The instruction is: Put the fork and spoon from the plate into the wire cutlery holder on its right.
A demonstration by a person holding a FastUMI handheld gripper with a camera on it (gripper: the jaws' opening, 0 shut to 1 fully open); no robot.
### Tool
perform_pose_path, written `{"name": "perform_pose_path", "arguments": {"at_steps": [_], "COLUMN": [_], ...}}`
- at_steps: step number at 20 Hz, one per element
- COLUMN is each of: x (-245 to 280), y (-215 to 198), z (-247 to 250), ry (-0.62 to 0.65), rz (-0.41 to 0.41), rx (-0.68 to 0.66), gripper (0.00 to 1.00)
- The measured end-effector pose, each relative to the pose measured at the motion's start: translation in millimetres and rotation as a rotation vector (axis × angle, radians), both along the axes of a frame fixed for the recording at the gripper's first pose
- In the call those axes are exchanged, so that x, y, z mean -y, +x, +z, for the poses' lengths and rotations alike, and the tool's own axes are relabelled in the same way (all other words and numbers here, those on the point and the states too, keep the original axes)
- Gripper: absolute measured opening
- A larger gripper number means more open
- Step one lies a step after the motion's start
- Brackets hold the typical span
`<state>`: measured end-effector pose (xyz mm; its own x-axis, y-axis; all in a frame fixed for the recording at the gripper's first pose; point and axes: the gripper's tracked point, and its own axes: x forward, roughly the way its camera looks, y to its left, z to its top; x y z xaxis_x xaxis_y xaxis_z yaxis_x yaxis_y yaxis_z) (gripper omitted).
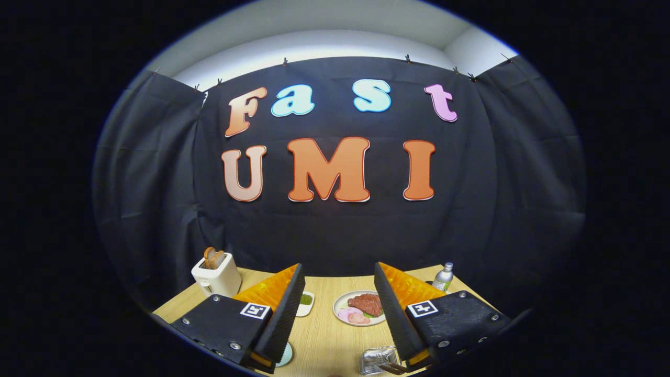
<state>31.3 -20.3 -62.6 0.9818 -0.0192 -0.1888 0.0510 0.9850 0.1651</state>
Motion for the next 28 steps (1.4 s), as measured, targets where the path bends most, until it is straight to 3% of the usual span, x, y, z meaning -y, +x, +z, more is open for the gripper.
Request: {"name": "perform_pose_path", "arguments": {"at_steps": [6, 28], "x": [-19.3, -45.4], "y": [12.2, 9.2], "z": [24.2, 25.2], "ry": [-0.025, -0.035], "rz": [0.018, 0.058], "rx": [0.059, 0.040], "gripper": [0.80, 0.80]}}
